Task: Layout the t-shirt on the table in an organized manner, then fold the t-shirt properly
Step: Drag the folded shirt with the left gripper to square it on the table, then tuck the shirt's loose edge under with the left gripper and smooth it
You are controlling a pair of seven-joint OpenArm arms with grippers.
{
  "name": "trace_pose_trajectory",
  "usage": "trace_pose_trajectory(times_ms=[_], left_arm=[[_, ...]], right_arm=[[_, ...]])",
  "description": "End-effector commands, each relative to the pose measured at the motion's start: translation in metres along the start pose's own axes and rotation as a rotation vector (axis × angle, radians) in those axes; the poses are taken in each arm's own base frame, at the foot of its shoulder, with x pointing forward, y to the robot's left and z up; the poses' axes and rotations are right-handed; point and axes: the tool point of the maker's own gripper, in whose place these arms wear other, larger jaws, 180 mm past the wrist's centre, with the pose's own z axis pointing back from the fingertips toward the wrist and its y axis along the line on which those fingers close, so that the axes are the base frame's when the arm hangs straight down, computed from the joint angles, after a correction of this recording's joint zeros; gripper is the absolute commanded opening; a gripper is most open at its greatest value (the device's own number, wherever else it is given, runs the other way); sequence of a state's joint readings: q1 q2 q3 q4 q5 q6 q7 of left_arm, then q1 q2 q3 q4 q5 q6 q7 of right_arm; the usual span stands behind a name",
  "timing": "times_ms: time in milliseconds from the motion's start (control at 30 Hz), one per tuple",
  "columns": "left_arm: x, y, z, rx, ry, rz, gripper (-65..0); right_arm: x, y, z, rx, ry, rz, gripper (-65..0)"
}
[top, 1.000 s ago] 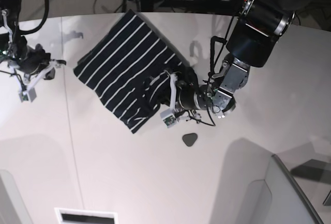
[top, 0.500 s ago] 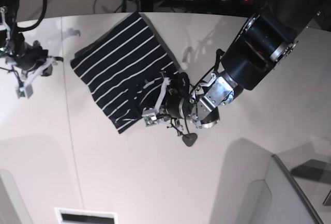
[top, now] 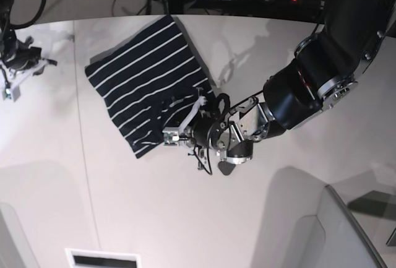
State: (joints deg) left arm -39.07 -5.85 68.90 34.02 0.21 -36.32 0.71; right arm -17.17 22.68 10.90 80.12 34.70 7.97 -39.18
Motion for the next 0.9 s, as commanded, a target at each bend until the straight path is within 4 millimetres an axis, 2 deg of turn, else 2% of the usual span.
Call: trace_pose_trajectory(times_ms=[0, 67, 133, 233, 300, 367, 433, 567, 633, 800, 867], left_arm=[[0.0, 0.007, 0.003, 0.005, 0.023, -0.039, -65.0], [0.008, 0.01, 0.003, 0.003, 0.015, -0.067, -65.0], [0.007, 0.012, 0.003, 0.003, 0.021, -0.073, -65.0], [0.009, 0.013, 0.003, 0.005, 0.02, -0.074, -65.0], [0.009, 0.016, 0.004, 0.009, 0.02, -0.076, -65.0], [0.011, 0.019, 0.005, 0.012, 0.019, -0.081, -65.0], [0.021, 0.018, 0.002, 0.009, 0.005, -0.089, -65.0], [0.028, 0.017, 0.0, 0.006, -0.007, -0.096, -65.0], [0.039, 0.014, -0.004, 0.001, -0.021, -0.103, -65.0], [0.051, 0.012, -0.007, -0.005, -0.038, -0.112, -65.0], [0.051, 0.012, -0.008, -0.006, -0.037, -0.113, -65.0]], right_arm=[[0.012, 0.004, 0.003, 0.012, -0.039, 0.002, -65.0], [0.008, 0.011, 0.001, 0.026, -0.031, 0.003, -65.0], [0.011, 0.022, -0.002, 0.047, -0.044, -0.013, -65.0], [0.036, 0.035, -0.006, 0.073, -0.092, -0.029, -65.0], [0.045, 0.038, -0.007, 0.08, -0.107, -0.033, -65.0], [0.049, 0.051, -0.011, 0.107, -0.099, -0.036, -65.0], [0.044, 0.062, -0.013, 0.126, -0.067, -0.021, -65.0], [0.033, 0.09, -0.019, 0.18, -0.041, -0.014, -65.0], [0.027, 0.094, -0.02, 0.187, -0.031, -0.018, -65.0], [0.01, 0.105, -0.02, 0.208, 0.022, -0.028, -65.0], [0.006, 0.115, -0.017, 0.228, 0.026, -0.03, -65.0]])
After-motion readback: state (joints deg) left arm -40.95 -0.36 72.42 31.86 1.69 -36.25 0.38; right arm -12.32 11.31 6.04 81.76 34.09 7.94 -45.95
